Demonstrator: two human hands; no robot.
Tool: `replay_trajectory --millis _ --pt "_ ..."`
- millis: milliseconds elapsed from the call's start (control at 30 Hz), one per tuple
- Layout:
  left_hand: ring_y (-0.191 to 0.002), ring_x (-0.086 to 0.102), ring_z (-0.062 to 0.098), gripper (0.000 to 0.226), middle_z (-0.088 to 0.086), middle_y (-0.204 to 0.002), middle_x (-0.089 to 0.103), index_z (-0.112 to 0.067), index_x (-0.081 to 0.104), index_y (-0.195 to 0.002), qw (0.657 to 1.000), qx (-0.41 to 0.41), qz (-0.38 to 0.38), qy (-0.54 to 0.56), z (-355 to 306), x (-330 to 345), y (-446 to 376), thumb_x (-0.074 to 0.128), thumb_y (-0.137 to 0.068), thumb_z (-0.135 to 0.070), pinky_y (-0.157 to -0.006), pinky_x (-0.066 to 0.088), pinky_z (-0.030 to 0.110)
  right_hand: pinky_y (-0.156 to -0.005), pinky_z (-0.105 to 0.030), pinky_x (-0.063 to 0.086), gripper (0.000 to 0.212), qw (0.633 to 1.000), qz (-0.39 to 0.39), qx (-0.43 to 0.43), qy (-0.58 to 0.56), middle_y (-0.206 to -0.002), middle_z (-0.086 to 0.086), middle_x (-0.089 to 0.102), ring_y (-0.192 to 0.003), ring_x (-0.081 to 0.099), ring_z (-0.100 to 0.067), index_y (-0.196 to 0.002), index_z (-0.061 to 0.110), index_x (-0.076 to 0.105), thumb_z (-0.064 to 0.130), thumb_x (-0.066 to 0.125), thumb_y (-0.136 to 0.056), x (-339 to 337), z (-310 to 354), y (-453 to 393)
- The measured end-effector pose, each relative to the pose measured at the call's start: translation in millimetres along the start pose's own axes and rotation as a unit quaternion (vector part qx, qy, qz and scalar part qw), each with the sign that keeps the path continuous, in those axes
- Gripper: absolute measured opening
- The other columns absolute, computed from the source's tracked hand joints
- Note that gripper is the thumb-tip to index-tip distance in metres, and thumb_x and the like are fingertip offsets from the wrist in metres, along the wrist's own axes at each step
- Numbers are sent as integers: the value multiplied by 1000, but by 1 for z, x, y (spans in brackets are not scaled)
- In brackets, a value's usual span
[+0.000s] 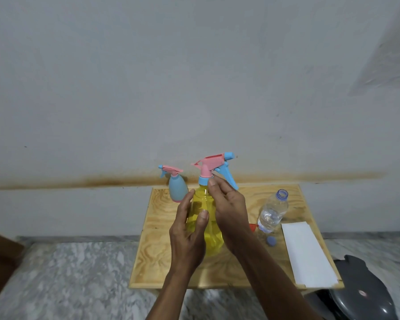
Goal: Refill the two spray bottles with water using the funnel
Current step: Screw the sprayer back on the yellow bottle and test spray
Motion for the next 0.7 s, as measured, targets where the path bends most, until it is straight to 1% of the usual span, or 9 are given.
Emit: replay_trajectory --millis 67,167,267,333,400,467,533,633,700 --pt "-130 45 -13 46 -44 -134 49 -70 45 -126 1000 0 3 -2 -1 1 0 57 -83 -57 -104 44 26 -88 -33 54 15 1000 -19 1 18 -98 7 73 -97 66 -7 -109 21 70 24 65 -95 -2 0 -2" --pt "-131 47 -8 46 -40 -136 50 -69 46 -127 1000 0 7 0 -2 3 0 56 -84 -57 -103 45 22 -94 -39 56 18 999 -24 8 30 -109 3 73 -108 67 -13 -111 25 66 19 65 -95 -5 -2 -4" --pt "-130 49 -8 45 -40 -134 51 -70 46 -125 1000 2 10 -2 -2 3 1 56 -83 -58 -99 46 13 -84 -27 56 20 999 5 2 32 -104 7 75 -100 69 -6 -116 25 69 23 55 -101 -5 3 -1" --pt "-129 49 -9 44 -41 -132 52 -71 46 -125 1000 2 8 -8 -1 3 2 56 -83 -58 -97 44 8 -90 -34 56 16 1000 -10 0 23 -104 3 75 -104 69 -14 -110 23 70 27 63 -96 -6 3 -2" --pt "-129 46 -13 45 -45 -131 50 -72 45 -124 1000 5 7 -10 -2 2 2 56 -83 -58 -98 41 6 -95 -39 55 22 1000 -23 6 15 -108 -1 73 -111 66 -22 -110 22 67 30 71 -90 -6 3 -3" --pt "-129 45 -15 46 -47 -131 49 -72 45 -125 1000 8 8 -6 -2 1 2 56 -82 -58 -97 42 6 -93 -36 55 26 1000 -10 22 7 -112 1 72 -111 66 -18 -117 21 66 33 66 -94 -5 4 -3" --pt "-129 46 -15 46 -46 -131 50 -71 45 -125 1000 11 9 -3 -2 0 1 56 -82 -57 -99 42 9 -86 -33 55 24 1000 9 17 11 -104 3 74 -100 68 -13 -115 19 69 31 60 -98 -4 6 -2" --pt "-130 46 -13 46 -44 -133 50 -69 47 -126 1000 9 15 0 0 -2 2 57 -83 -57 -103 43 15 -86 -35 56 21 1000 -19 18 10 -100 -3 75 -101 69 -20 -106 17 72 33 67 -93 -3 5 -2" --pt "-130 46 -12 46 -44 -134 50 -68 48 -126 1000 7 19 3 3 -5 3 57 -83 -57 -101 42 13 -84 -32 56 23 999 -24 24 9 -101 -4 75 -101 69 -20 -105 17 72 35 70 -91 -1 5 -1"
Point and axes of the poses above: each hand's wrist, its own y-axis away from the middle knuckle, its own x-axis out of the palm, z = x × y, the point moved 1 cm from there along -y, towards the middle knuckle
